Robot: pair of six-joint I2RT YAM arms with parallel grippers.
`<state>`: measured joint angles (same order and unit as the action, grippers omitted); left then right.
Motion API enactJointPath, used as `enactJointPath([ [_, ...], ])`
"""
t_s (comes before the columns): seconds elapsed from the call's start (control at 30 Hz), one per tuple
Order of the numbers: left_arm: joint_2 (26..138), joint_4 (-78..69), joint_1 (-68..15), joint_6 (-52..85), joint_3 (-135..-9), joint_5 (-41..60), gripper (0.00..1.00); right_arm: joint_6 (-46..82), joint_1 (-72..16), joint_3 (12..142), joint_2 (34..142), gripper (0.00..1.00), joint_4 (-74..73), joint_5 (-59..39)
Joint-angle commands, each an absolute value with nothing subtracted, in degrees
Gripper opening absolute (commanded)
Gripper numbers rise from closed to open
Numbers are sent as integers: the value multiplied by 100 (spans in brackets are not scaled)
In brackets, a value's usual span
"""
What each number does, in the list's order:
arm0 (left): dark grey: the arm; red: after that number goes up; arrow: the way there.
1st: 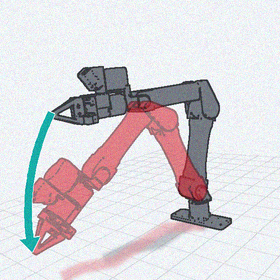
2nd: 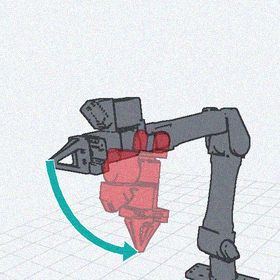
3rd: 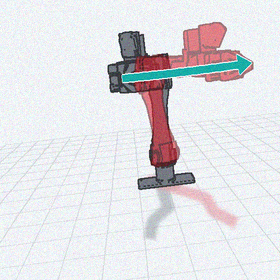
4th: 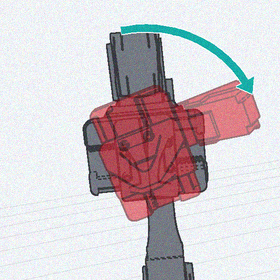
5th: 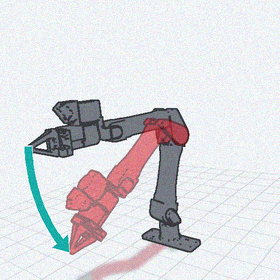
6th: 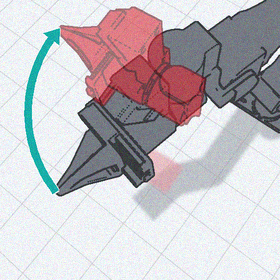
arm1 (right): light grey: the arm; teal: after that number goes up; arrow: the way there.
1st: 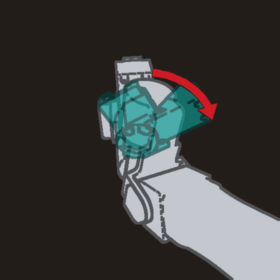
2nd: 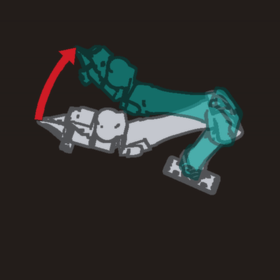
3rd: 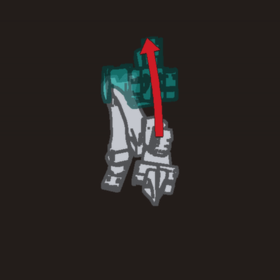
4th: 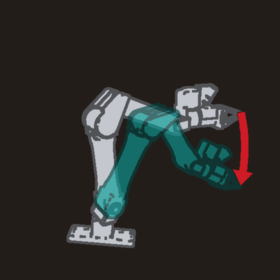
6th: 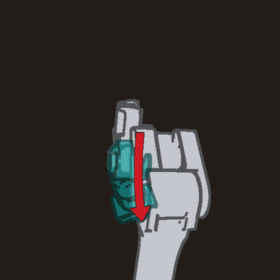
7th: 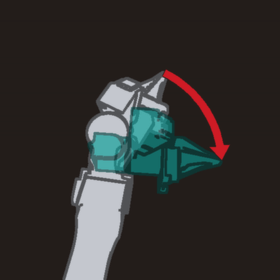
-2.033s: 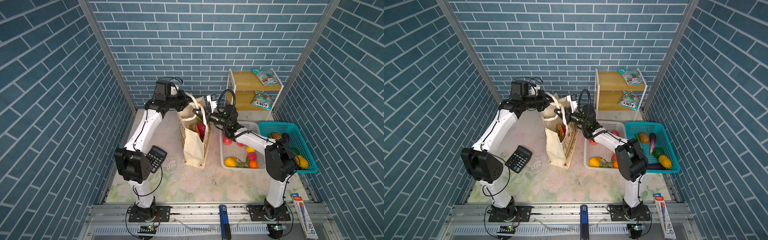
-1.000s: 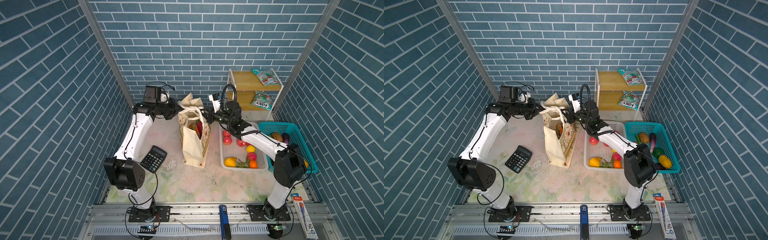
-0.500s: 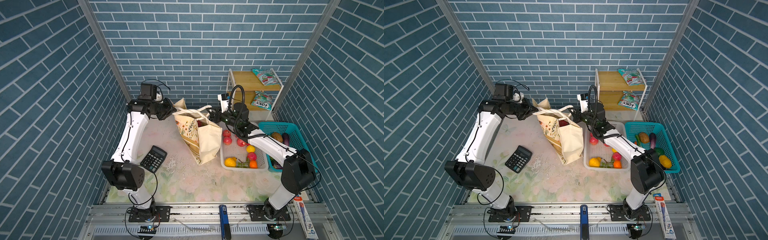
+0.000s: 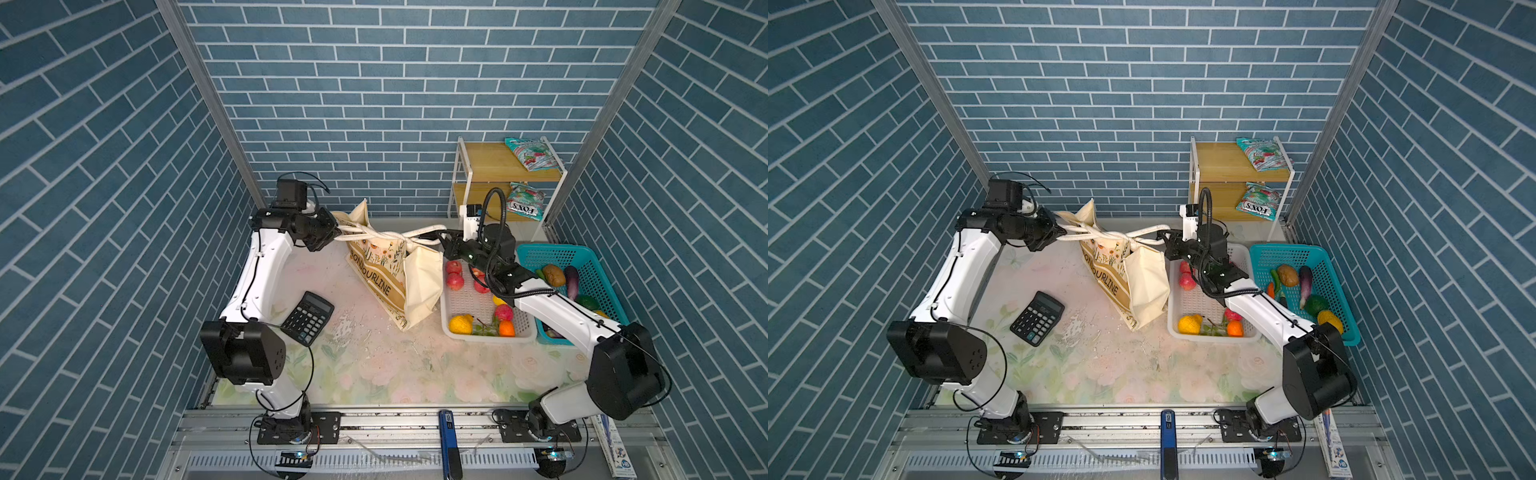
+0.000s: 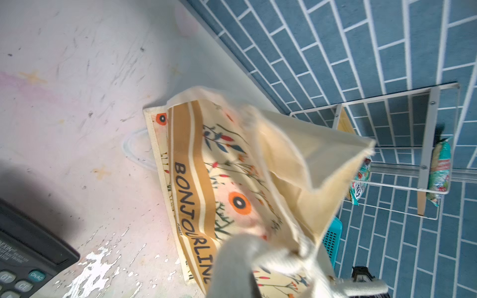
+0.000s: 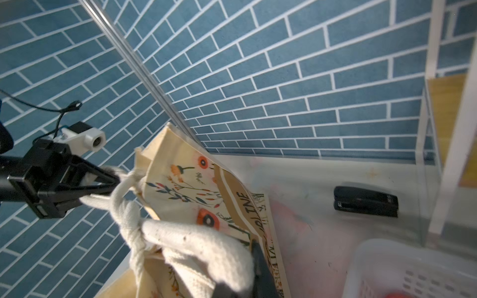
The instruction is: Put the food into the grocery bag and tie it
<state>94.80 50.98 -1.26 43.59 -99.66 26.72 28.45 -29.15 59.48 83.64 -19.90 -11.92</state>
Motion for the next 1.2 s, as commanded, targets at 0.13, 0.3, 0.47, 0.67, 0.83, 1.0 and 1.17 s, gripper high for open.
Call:
enactJointPath([
  [0.13,9192,4665,1092,4238,-9141,1336,0,3281,-1728,5317,7874,0,-1911,1139],
  [0.3,9253,4577,1411,4173,-9114,1293,0,3003,-1532,5043,7753,0,-1741,1471],
  [0.47,9308,4538,1610,4129,-9108,1254,0,2728,-1386,4945,7699,0,-1652,1655],
  [0.67,9274,4412,1942,4053,-8965,1274,0,2511,-1091,4860,7603,0,-1661,1679],
  [0.83,9300,4371,2118,4003,-8956,1335,0,2443,-889,4887,7594,0,-1634,1541],
  [1.0,9294,4165,2110,4034,-8882,1633,0,2454,-878,4918,7663,0,-1903,1124],
  [1.17,9211,3575,1960,4224,-8695,2436,0,2495,-896,5125,7949,0,-2633,-309],
])
